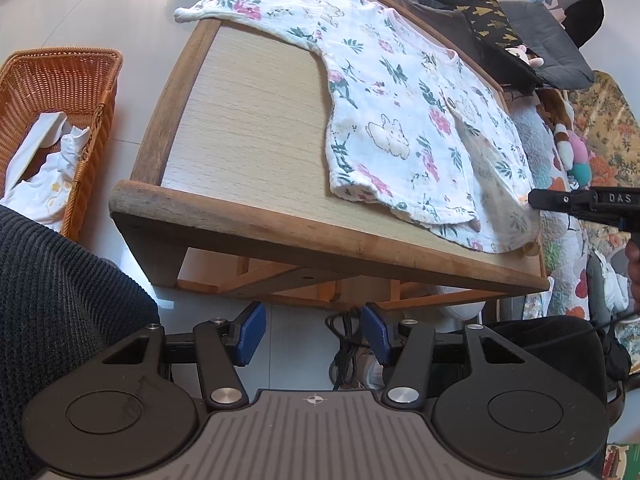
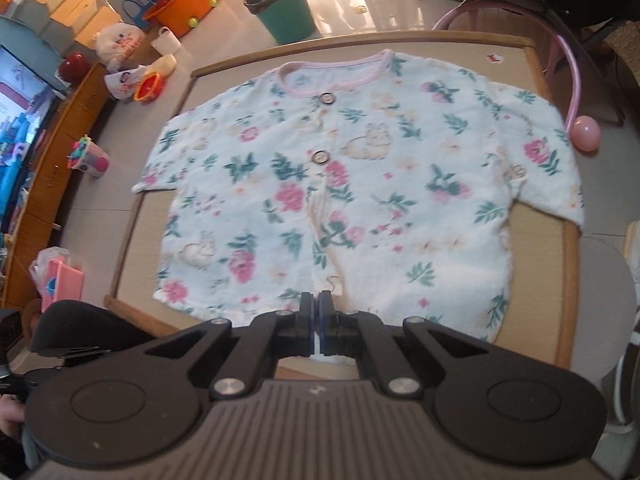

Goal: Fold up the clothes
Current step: 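Pinch the shirt hem with the right gripper and pull it straight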

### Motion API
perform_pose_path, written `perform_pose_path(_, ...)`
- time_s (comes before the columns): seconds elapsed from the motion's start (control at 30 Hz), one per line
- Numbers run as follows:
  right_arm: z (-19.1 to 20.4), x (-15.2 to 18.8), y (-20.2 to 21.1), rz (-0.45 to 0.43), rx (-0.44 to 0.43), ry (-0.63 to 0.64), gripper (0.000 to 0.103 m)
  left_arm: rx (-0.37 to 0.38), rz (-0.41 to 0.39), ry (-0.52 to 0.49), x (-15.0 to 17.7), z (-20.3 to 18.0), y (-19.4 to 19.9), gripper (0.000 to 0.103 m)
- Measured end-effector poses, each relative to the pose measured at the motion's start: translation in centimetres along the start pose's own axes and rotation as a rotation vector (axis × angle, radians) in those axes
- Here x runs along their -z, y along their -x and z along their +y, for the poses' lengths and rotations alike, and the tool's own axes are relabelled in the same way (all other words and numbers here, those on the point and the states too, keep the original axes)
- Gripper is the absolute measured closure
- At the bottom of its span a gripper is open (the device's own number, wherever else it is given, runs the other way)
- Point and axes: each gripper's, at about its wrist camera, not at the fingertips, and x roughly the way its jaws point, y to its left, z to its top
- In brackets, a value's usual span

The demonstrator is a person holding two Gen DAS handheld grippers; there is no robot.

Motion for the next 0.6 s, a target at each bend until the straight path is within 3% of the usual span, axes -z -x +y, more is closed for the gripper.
perform_pose_path(0.13,1.4,1.0,0.0,-0.004,-0.004,0.047,0.101,0.002,-0.005,0.002,0.0,0.0,0.2,0.048)
perform_pose_path(0.43,3.8,1.8,-1.9,0.001,0.117,0.217,0.101,-0.009,0.002,-0.012,-0.2,-0.5,0.0,0.048)
perform_pose_path(0.6,4.1,1.5,-1.7,0.02,0.124,0.268,0.101,-0.006,-0.002,-0.007,-0.2,-0.3,0.2,0.048)
